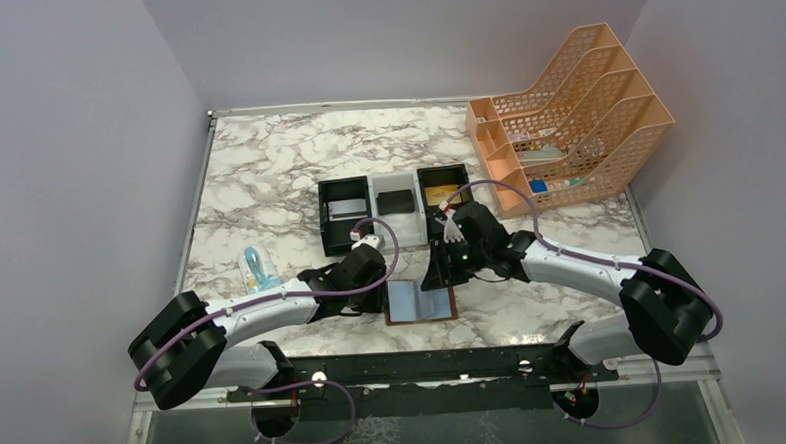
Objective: Take the credit cards out of the card holder
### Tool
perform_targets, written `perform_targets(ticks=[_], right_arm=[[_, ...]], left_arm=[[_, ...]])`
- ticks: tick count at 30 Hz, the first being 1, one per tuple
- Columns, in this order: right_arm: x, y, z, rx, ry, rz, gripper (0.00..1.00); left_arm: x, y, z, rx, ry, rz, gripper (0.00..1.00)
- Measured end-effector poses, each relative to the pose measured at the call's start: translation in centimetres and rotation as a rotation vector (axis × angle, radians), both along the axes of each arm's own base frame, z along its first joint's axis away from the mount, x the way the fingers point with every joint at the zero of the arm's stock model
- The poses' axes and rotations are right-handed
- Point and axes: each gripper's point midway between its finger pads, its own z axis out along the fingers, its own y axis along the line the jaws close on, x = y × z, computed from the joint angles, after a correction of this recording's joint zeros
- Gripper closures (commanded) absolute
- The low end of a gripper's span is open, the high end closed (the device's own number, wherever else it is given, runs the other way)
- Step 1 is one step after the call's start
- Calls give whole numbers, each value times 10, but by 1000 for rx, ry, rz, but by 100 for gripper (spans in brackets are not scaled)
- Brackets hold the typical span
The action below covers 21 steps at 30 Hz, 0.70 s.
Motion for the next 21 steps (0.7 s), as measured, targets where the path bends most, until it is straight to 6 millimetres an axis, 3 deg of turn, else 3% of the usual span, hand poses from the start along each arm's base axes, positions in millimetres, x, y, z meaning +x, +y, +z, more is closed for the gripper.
perform_targets(ticks=[7,12,21], right_arm=[[-4,3,3,23,12,21,68],[-8,20,15,123,30,67,68],[-9,28,14,159,54,82,68]], left_arm=[[0,0,0,0,0,0,67],[0,0,0,0,0,0,67],[0,0,0,-2,1,3,67]])
